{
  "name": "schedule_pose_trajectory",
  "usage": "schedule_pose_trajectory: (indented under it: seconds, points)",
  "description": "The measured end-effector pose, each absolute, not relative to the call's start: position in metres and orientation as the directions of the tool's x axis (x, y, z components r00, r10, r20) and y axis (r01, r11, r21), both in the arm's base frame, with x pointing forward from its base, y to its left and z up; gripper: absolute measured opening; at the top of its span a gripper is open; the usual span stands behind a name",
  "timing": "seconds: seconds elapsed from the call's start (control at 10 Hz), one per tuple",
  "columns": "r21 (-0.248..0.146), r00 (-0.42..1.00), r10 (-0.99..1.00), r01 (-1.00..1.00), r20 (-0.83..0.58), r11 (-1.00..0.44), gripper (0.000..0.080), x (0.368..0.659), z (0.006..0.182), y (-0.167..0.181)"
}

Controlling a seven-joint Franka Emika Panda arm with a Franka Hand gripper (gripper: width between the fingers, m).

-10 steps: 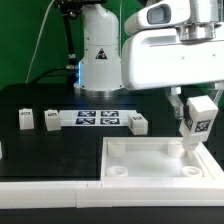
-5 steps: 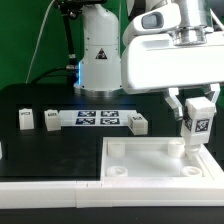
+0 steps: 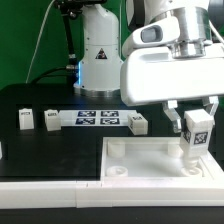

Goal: Assemble one leg

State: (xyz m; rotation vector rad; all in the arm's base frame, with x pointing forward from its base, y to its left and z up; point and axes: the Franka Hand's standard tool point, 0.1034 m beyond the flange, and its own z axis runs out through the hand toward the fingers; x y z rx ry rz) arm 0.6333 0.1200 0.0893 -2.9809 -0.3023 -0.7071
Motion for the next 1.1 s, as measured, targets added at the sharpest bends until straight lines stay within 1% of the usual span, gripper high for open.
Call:
schedule_pose_trajectory:
  seconds: [0.1, 0.4, 0.6, 0.7, 0.9, 1.0, 1.1]
  points:
    - [-0.015, 0.870, 0.173, 0.202, 0.462, -0.979, 0.0291, 0.637, 0.088, 0.120]
    - [-0.015, 0.875, 0.174, 0.203, 0.452, -0.979, 0.0291, 0.635, 0.081, 0.120]
    - [-0.013, 0.862, 0.172, 0.202, 0.476, -0.979, 0.0291, 0.635, 0.079, 0.120]
    - [-0.012, 0.852, 0.165, 0.197, 0.496, -0.980, 0.0291, 0.631, 0.074, 0.121]
    - [0.002, 0.831, 0.153, 0.180, 0.535, -0.984, 0.0291, 0.627, 0.071, 0.122]
    - [0.003, 0.829, 0.152, 0.178, 0.539, -0.984, 0.0375, 0.625, 0.068, 0.120]
    - [0.003, 0.829, 0.152, 0.179, 0.539, -0.984, 0.0375, 0.625, 0.068, 0.121]
